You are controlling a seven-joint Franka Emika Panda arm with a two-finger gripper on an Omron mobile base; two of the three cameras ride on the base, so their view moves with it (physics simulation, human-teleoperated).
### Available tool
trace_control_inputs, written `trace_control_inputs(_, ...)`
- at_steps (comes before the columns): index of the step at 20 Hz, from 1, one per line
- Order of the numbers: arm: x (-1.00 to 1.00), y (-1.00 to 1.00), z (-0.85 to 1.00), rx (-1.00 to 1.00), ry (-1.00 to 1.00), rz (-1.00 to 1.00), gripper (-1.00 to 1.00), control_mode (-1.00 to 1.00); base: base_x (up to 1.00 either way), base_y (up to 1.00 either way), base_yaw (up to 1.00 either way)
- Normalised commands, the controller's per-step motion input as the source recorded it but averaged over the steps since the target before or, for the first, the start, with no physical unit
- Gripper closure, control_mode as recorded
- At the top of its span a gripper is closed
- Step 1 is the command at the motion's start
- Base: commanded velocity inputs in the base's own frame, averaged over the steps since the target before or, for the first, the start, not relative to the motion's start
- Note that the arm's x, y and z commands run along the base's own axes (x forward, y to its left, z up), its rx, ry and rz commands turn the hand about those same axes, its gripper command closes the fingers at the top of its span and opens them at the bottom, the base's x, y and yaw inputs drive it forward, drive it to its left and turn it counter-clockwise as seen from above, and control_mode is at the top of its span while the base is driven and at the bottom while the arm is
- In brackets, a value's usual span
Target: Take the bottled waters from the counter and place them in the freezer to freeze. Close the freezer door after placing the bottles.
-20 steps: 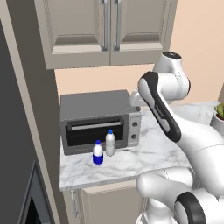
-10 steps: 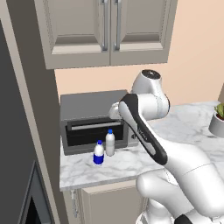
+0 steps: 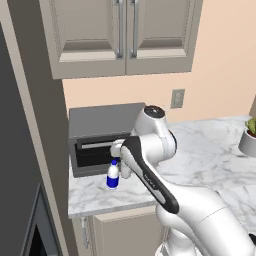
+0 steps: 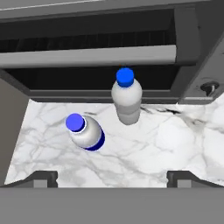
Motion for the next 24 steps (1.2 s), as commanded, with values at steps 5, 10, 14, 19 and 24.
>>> trace_control_inputs(5,-0.04,0.34,-0.44,0.00,-0.16,-0.01,-1.00,-1.00,0.00,0.00,0.00)
trace_control_inputs(10,0.00,0.40,-0.41,0.00,-0.07,-0.03,-1.00,-1.00,0.00,0.00,0.00)
trace_control_inputs(14,0.00,0.18,-0.27,0.00,0.02,-0.09,-1.00,-1.00,0.00,0.00,0.00)
trace_control_inputs(19,0.04,0.04,-0.06,-0.01,0.05,-0.05,-1.00,-1.00,0.00,0.00,0.00)
trace_control_inputs(24,0.11,0.00,0.00,-0.02,0.01,0.00,-1.00,-1.00,0.00,0.00,0.00)
